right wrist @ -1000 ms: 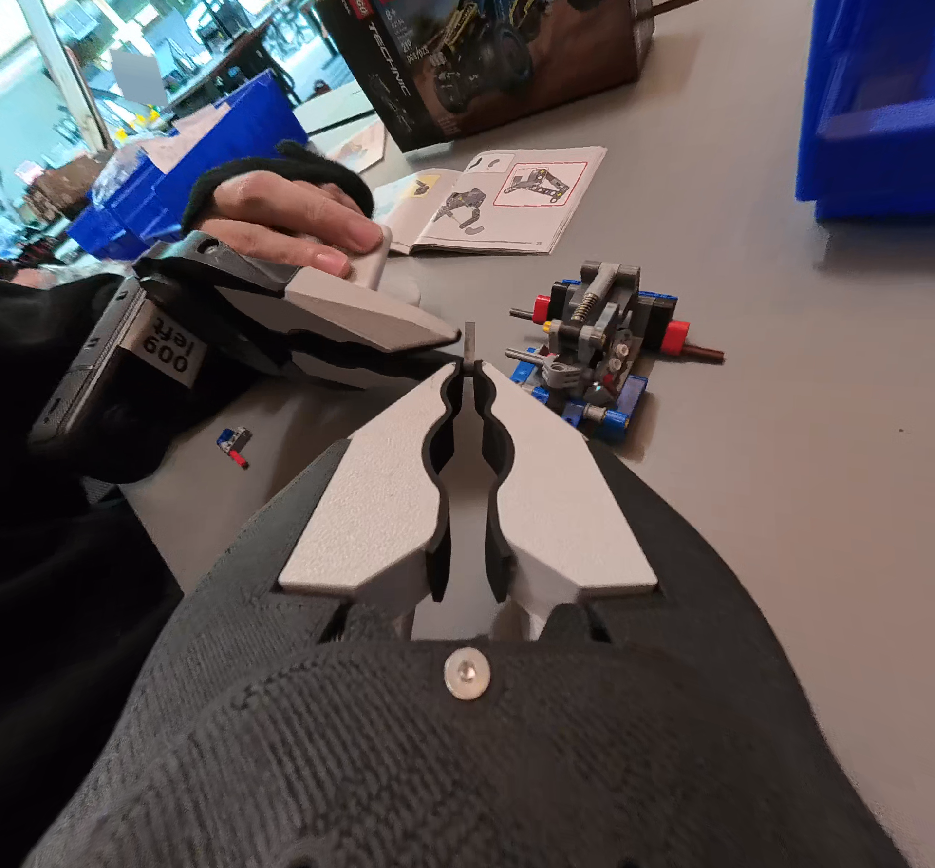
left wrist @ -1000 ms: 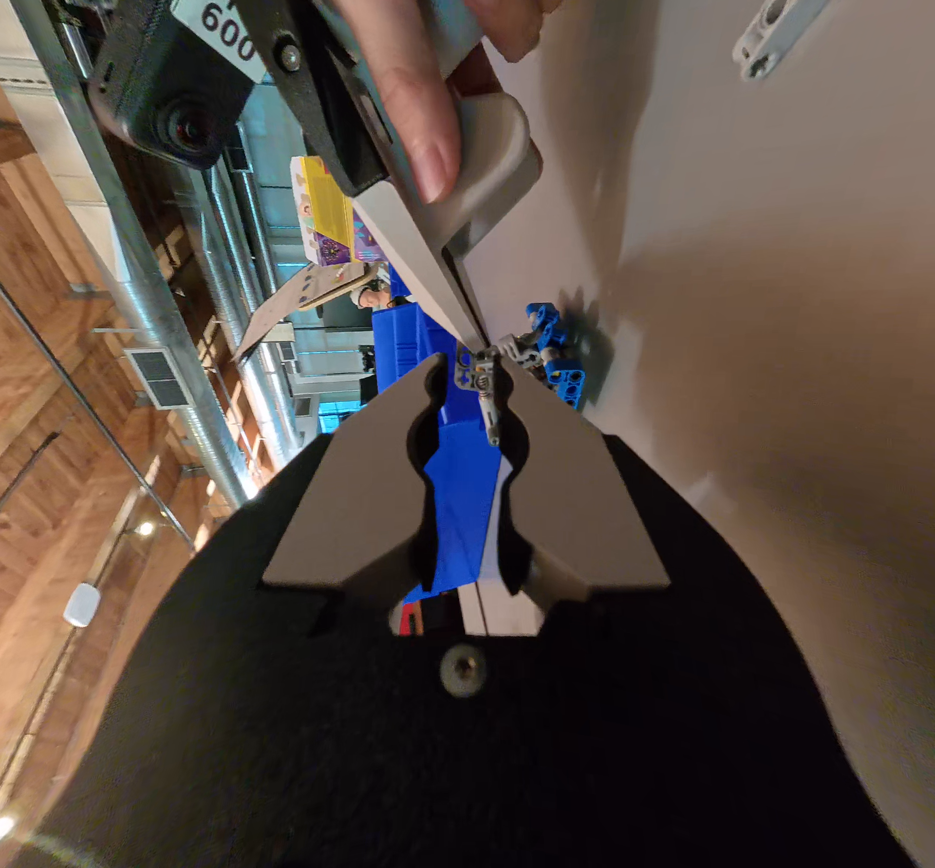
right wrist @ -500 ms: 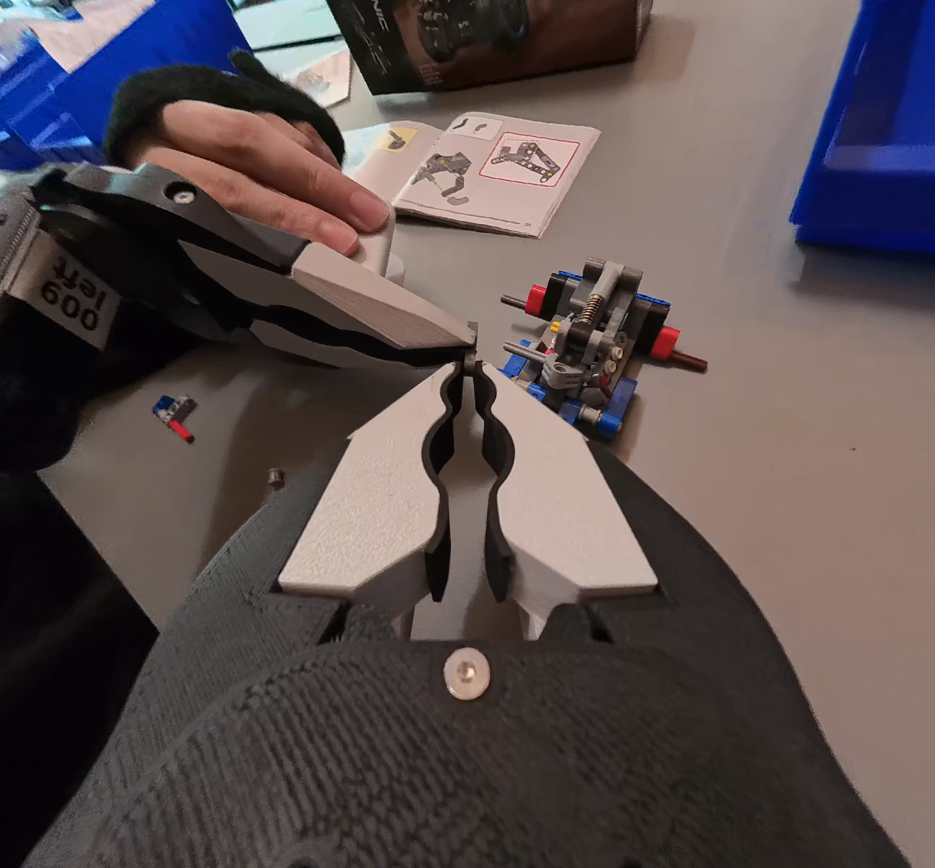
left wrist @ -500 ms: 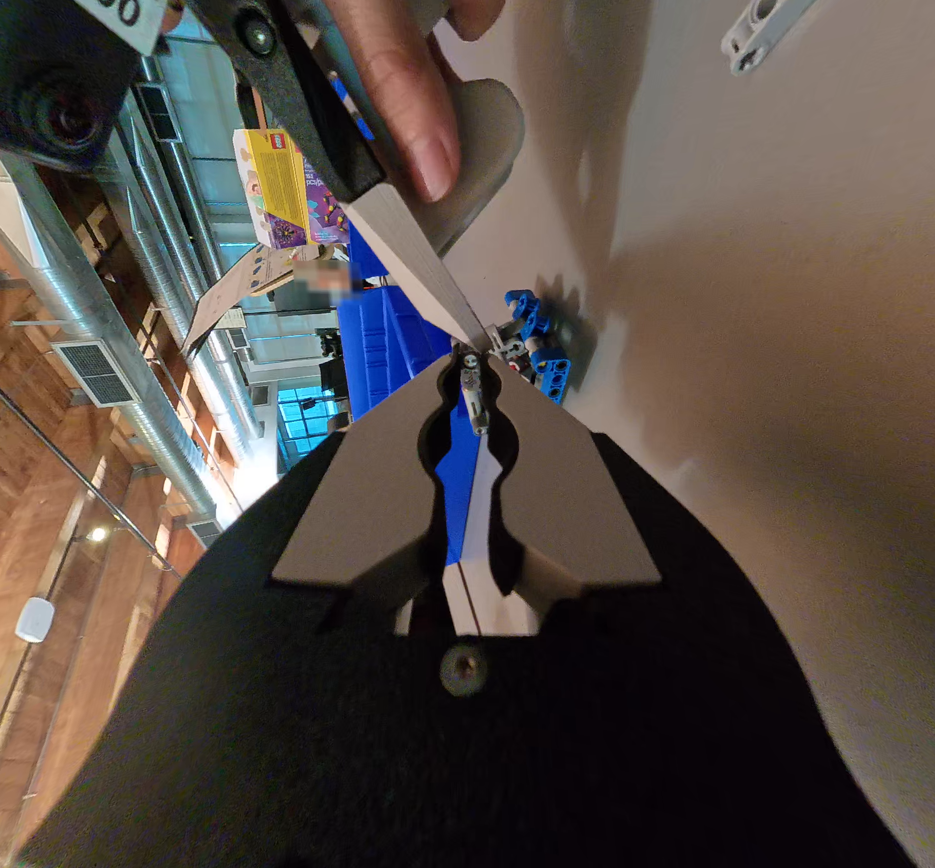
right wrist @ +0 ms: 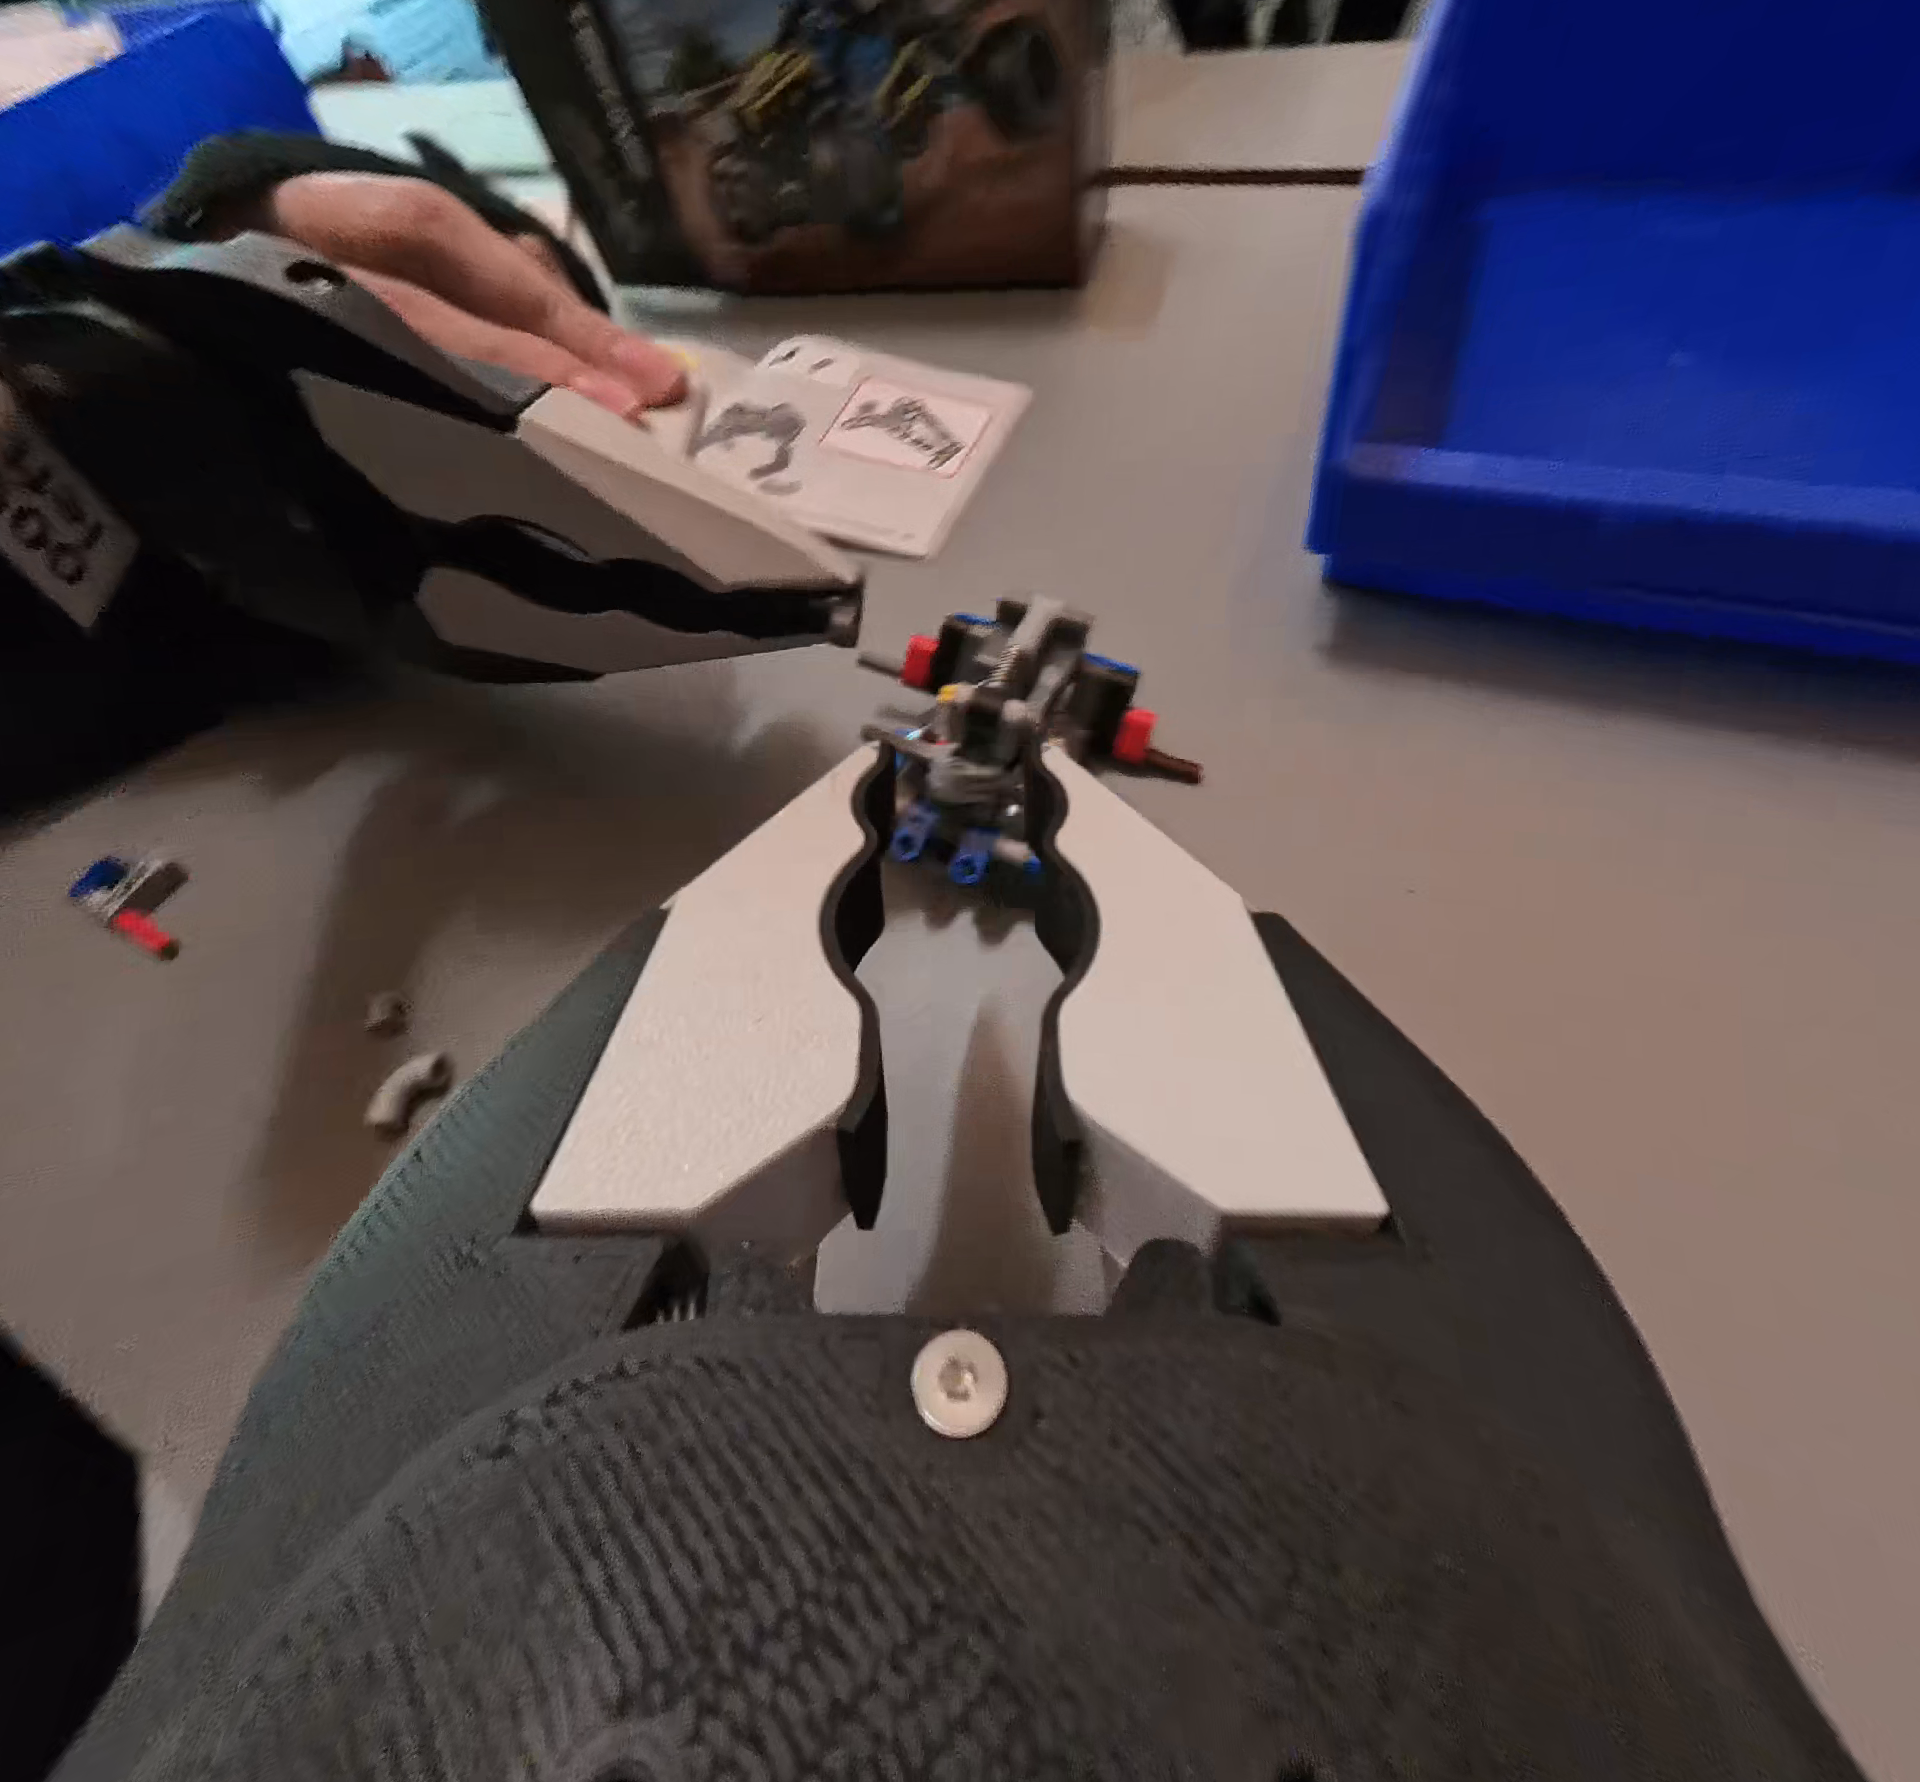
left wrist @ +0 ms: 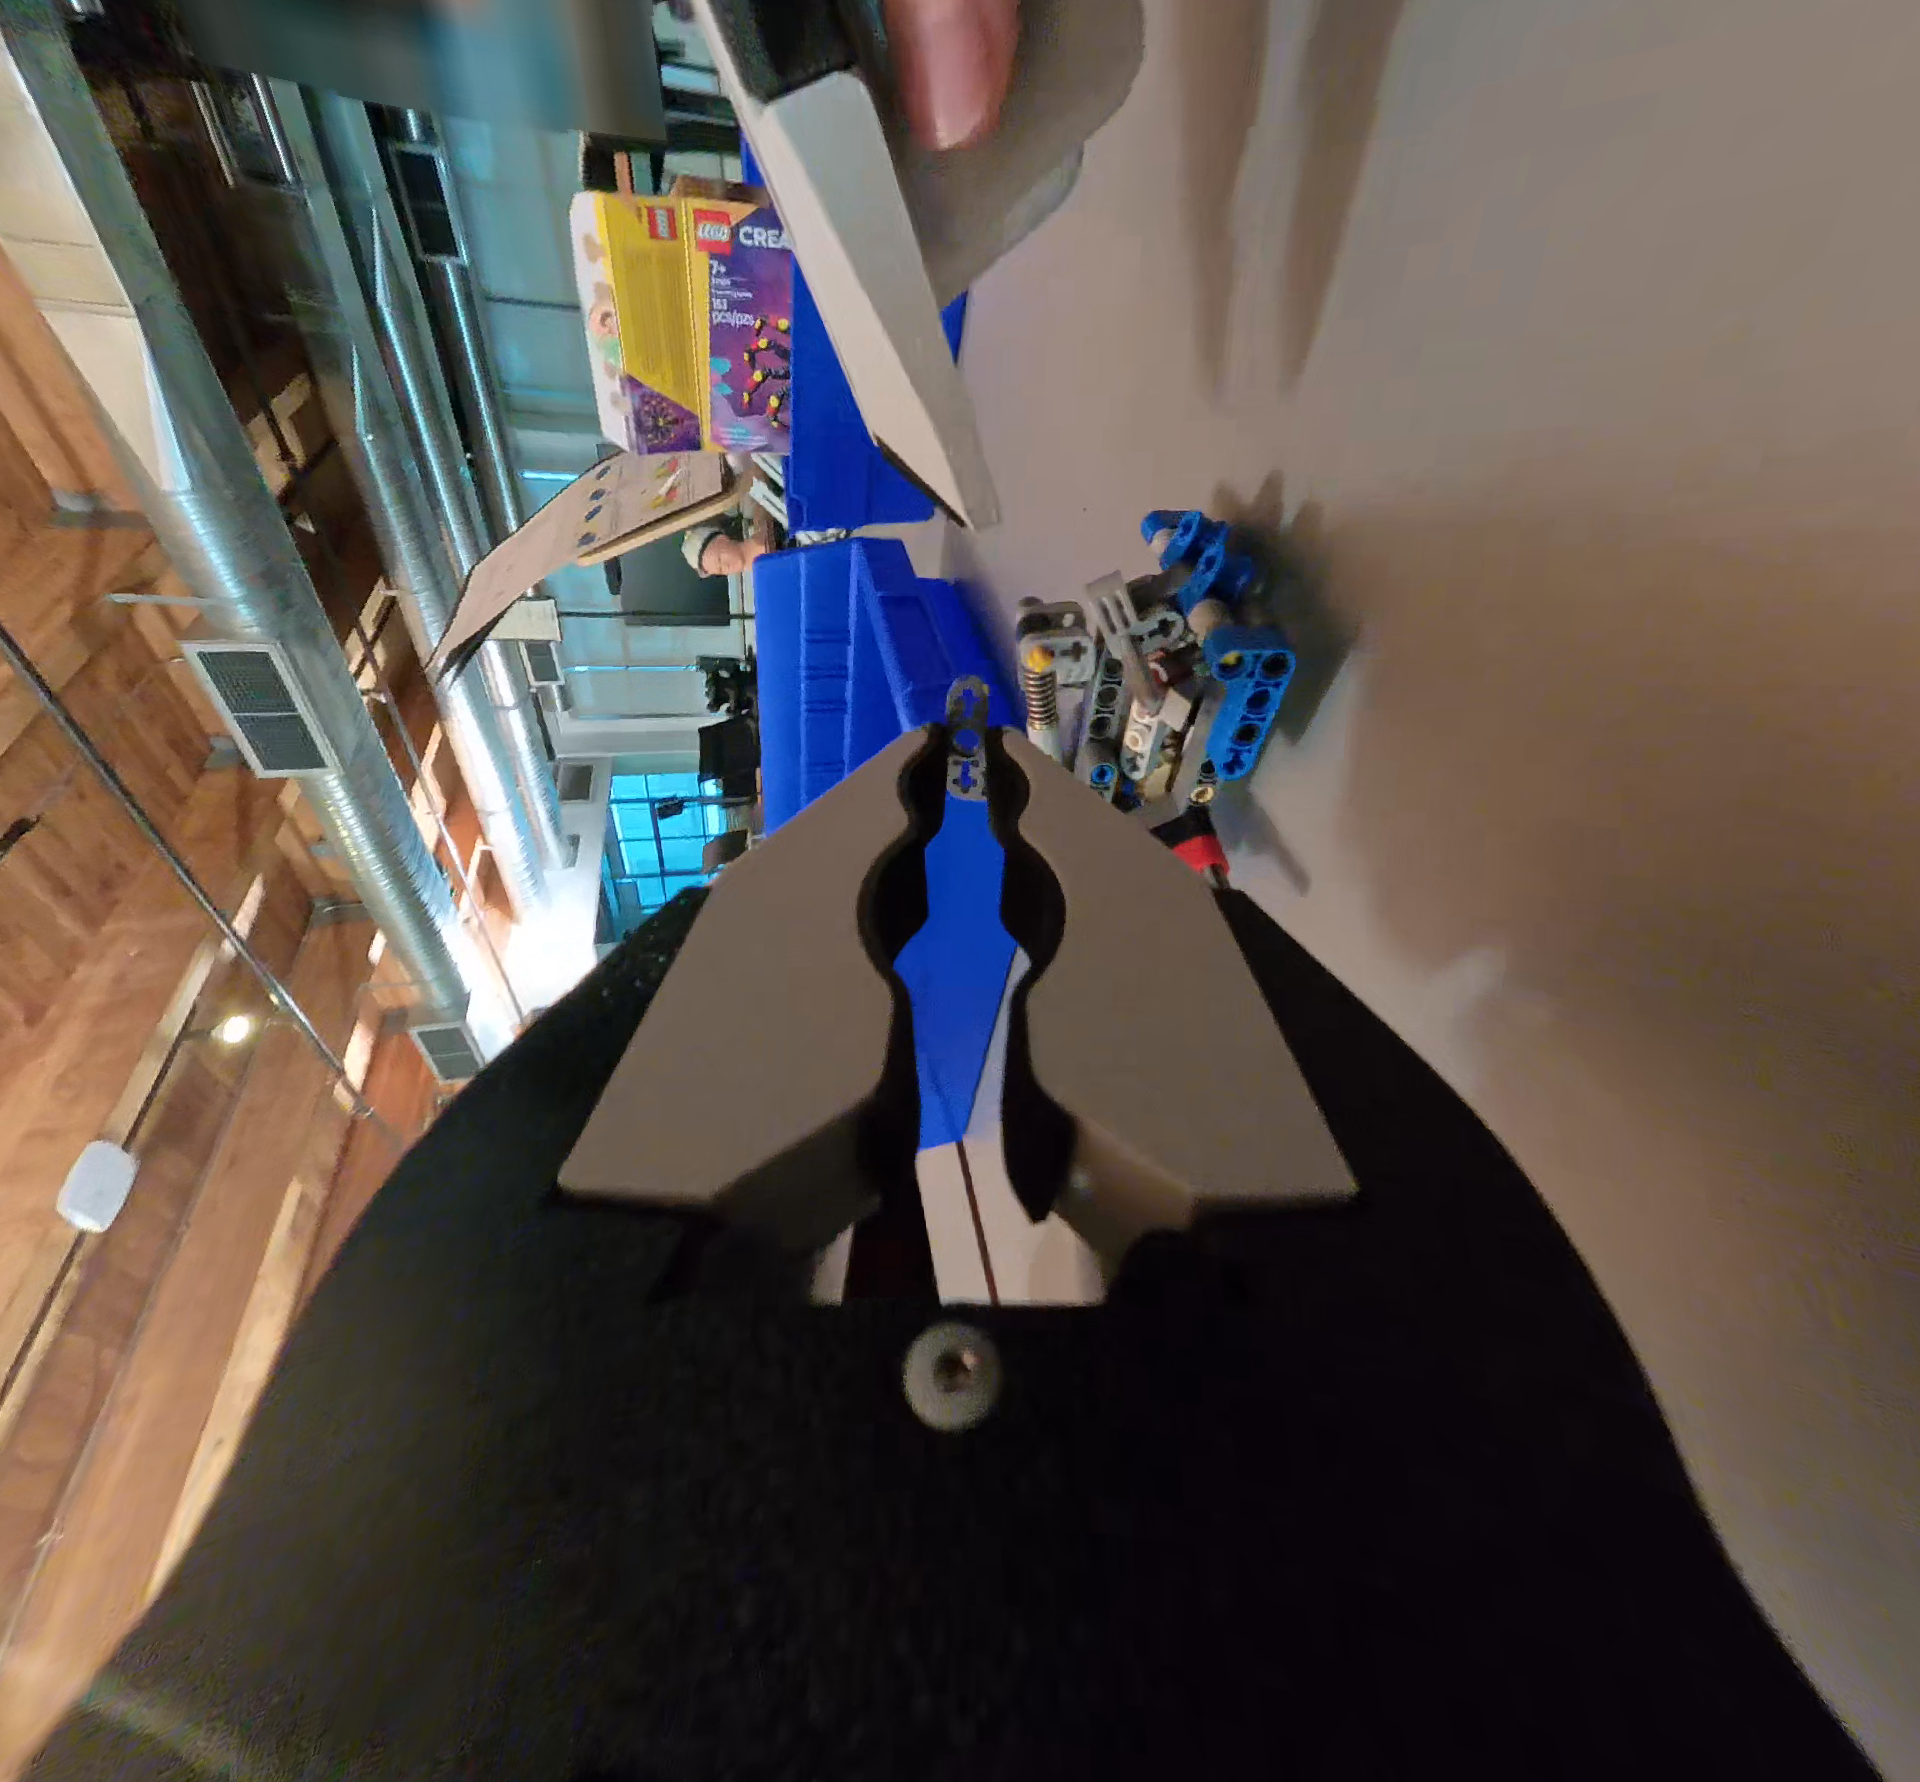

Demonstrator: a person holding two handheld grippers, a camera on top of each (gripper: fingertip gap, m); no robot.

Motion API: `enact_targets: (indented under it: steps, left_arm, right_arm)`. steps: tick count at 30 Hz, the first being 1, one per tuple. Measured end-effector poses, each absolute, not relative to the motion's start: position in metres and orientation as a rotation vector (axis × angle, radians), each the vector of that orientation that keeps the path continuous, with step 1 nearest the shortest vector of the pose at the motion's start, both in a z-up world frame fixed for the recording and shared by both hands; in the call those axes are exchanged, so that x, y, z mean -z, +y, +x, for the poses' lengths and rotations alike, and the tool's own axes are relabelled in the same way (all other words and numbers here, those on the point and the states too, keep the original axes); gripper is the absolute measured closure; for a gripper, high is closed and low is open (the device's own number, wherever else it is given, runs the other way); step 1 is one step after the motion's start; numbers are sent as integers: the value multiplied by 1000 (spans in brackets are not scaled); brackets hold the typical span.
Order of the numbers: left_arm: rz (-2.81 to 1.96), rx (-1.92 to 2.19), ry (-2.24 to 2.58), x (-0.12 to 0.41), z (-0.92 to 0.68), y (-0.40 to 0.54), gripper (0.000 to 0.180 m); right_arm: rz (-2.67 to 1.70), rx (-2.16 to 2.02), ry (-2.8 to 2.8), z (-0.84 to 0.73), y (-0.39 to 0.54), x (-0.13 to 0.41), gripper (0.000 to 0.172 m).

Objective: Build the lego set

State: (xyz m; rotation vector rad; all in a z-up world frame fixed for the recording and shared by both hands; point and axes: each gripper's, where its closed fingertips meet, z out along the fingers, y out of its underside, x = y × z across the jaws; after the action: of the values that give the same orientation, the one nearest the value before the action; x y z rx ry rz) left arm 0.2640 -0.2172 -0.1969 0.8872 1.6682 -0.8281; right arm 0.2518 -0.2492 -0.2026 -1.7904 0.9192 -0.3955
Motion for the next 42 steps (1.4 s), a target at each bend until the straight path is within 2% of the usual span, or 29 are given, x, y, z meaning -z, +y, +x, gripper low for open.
enact_targets:
  steps: [11, 15, 42]
  left_arm:
    - [950, 996, 1723, 215, 274, -228, 177]
    - [971, 1001, 1686, 213, 272, -228, 177]
    - [974, 790, 1547, 218, 280, -230, 177]
  right_arm:
    - [-1810, 432, 927, 274, -246, 222, 151]
    - [-1822, 358, 912, 274, -242, 224, 160]
    - [-1868, 223, 866, 281, -235, 231, 166]
